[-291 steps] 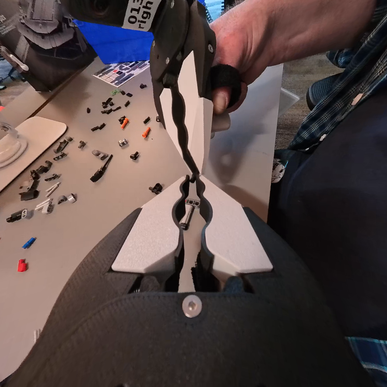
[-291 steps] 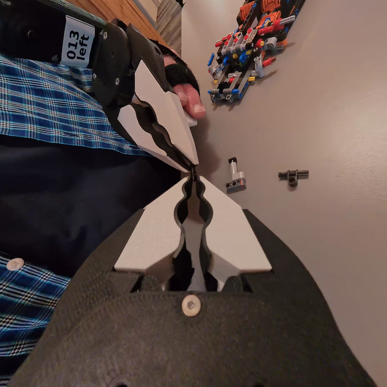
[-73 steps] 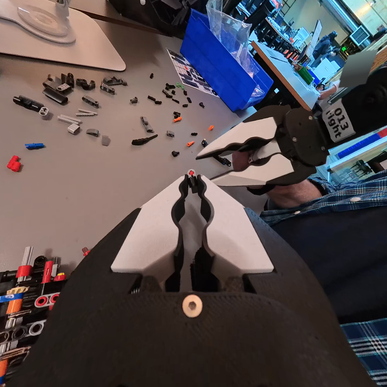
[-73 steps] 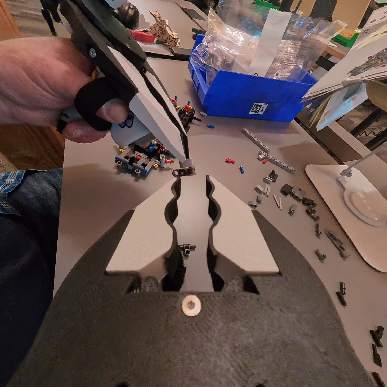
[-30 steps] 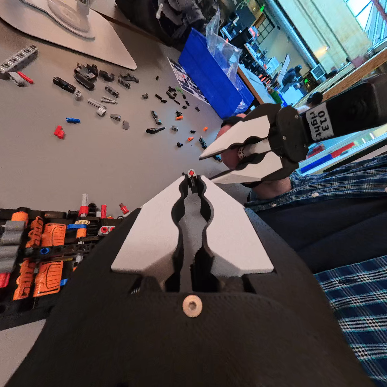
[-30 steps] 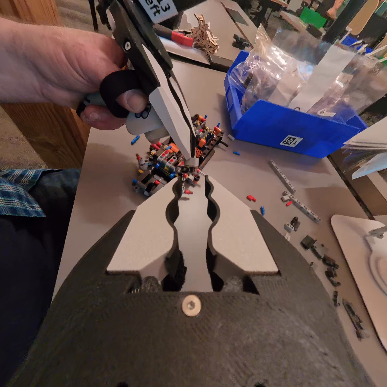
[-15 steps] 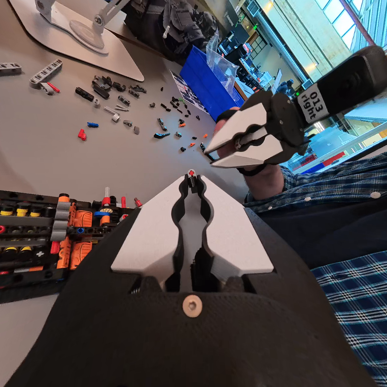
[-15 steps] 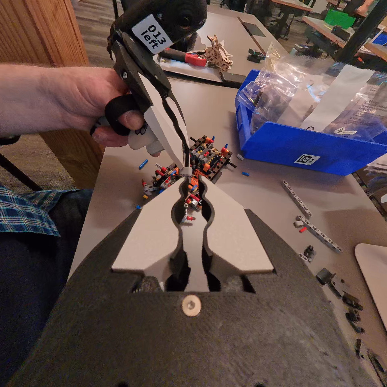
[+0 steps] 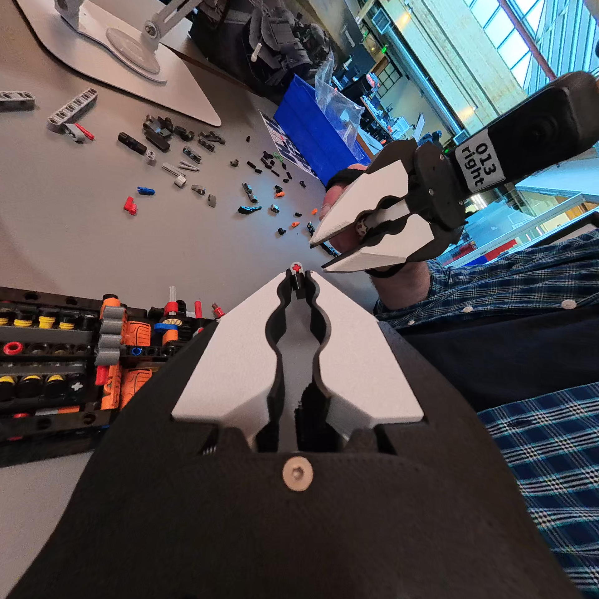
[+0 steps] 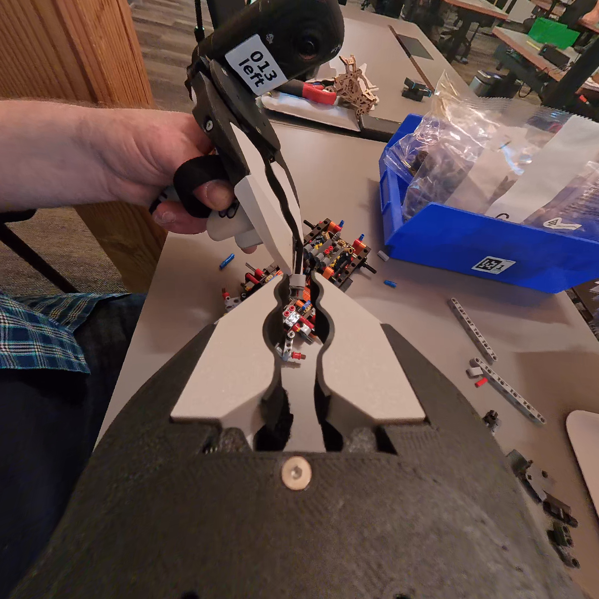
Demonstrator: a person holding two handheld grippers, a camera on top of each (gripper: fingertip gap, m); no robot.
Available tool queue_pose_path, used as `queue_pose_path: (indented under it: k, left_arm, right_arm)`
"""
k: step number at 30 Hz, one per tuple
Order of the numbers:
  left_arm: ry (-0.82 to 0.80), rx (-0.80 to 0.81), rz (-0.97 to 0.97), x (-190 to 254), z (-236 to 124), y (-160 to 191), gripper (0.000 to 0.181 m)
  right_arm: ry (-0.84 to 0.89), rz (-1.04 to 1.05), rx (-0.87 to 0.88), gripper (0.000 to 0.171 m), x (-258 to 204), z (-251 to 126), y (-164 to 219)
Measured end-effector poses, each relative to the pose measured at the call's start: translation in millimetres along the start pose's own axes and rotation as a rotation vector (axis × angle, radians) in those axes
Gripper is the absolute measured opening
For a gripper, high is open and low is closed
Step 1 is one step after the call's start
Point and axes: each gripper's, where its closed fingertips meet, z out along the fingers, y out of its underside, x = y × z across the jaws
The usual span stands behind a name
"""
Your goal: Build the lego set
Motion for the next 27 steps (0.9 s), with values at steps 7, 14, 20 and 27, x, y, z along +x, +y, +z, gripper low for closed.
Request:
queue_pose_path:
  k: [7,14,20,27]
  left_arm:
    - [0.025,0.021,-0.033,-6,-3,-1,0.006]
    - [0.06,0.041,-0.066,-9,-8,-2,0.006]
    - [0.093,0.058,-0.09,-9,-10,-4,0.006]
    - [0.076,0.038,-0.054,-9,-7,-2,0.006]
  right_arm:
    - [-0.02,0.026,0.008,0.011,1,6,-1]
    - [-0.025,0.012,-0.006,0.013,3,9,-2]
    - [-0.013,-0.056,-0.042,0.011,1,13,-1]
    - [-0.035,-0.038,-0.07,0.018,1,13,3]
